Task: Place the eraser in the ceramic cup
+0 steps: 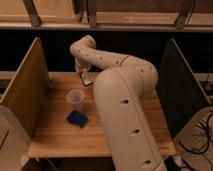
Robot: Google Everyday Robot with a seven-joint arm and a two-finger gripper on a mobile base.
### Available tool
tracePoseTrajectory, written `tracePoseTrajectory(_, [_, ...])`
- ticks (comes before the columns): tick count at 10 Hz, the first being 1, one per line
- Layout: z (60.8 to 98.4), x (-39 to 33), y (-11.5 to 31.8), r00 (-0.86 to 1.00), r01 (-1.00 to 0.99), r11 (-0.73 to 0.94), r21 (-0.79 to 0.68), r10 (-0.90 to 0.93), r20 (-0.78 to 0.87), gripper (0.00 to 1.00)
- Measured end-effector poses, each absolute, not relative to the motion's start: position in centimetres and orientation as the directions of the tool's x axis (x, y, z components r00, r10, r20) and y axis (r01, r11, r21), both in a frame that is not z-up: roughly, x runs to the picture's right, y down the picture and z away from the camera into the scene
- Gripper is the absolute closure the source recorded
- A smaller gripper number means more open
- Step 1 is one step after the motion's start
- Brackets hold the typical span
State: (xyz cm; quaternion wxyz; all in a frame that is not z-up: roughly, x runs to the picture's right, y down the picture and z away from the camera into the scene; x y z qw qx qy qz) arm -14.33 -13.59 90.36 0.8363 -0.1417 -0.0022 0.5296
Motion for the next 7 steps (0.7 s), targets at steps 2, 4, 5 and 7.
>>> tracePoseTrajectory(2, [85.9, -15.5, -15.8, 0.486, -0.858, 0.469, -0.207, 0.873, -0.035, 1.0])
tracePoseTrajectory(4, [81.8, -16.3, -16.2, 0.498, -0.846, 0.498, -0.19, 0.866, 0.049, 1.0])
tracePoseTrajectory(5, [80.5, -16.5, -15.7, 0.487, -0.849, 0.49, -0.196, 0.871, 0.069, 1.0])
tracePoseTrajectory(7, [78.7, -17.0, -13.7, 0.438, -0.863, 0.444, -0.242, 0.895, 0.081, 1.0])
